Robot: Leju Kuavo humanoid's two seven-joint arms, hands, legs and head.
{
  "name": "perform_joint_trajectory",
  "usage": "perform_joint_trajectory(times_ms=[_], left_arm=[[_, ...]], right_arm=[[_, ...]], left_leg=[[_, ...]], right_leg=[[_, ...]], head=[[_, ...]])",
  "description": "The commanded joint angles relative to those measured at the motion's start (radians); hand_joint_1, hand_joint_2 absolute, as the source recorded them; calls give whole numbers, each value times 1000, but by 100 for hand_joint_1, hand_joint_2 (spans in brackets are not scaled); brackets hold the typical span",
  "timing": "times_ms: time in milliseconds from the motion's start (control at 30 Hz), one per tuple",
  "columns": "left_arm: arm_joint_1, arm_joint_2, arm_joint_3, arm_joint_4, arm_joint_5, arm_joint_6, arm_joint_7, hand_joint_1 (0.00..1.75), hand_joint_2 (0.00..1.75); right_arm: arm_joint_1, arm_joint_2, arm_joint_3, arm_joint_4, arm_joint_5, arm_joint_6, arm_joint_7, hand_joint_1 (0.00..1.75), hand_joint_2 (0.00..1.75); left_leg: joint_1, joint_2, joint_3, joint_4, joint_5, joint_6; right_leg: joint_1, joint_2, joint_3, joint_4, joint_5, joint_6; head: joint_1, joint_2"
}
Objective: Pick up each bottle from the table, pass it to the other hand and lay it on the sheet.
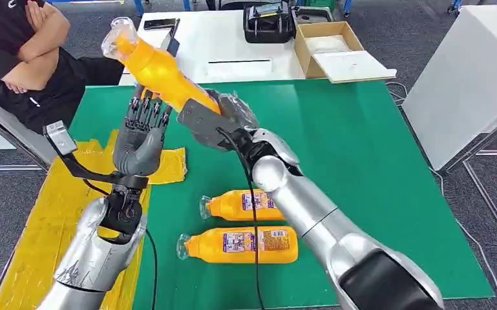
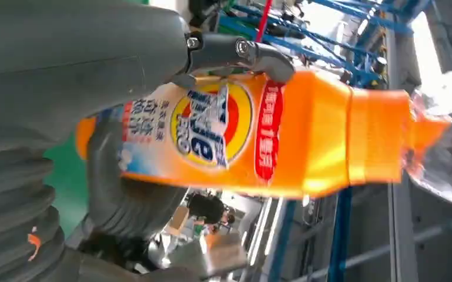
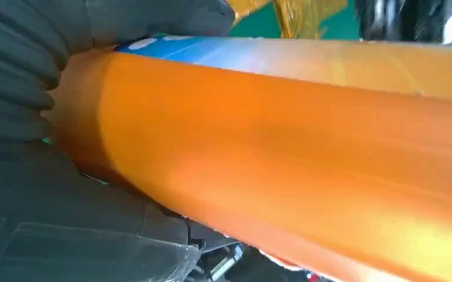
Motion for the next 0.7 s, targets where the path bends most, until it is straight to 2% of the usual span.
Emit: perform_joint_trajectory(times_ms=[33,133,167,267,333,533,700], left_arm=[[-90,-19,25,150,-4,-7,5,0,175],[-79,-31,34,122,-23,10,-8,0,175],[-71,-33,38,110,-27,17,-6,0,175],[-46,-39,59,74,-50,50,-6,0,175],[-39,-39,68,61,-65,65,-5,0,175],[-23,-50,97,17,-164,147,-26,0,175],[-20,-51,98,13,-166,148,-25,0,175]], right_arm=[[62,79,208,71,-1,13,-10,175,175],[89,79,253,53,-22,20,-4,175,175],[95,79,269,51,-34,20,-2,175,175],[117,79,317,49,-68,16,-3,175,175],[127,79,336,50,-68,12,-3,175,175],[144,79,324,50,-72,1,3,175,175],[141,79,320,53,-72,1,3,175,175]], left_leg=[[0,0,4,0,-1,-2],[0,-2,2,0,0,-2],[0,-5,4,0,-1,-3],[0,0,3,0,-1,-2],[0,-2,4,0,-2,-3],[0,-3,2,1,-1,-3],[0,-4,2,1,-1,-3]], right_leg=[[1,-3,4,-1,-1,0],[0,-4,2,0,-2,0],[0,-9,5,-1,-3,0],[0,-4,3,-1,-2,0],[0,-6,5,-1,-3,0],[1,-7,3,0,-2,0],[0,-8,3,0,-3,0]], head=[[0,0],[-2,0],[0,0],[-2,0],[0,0],[-1,0],[-1,0]])
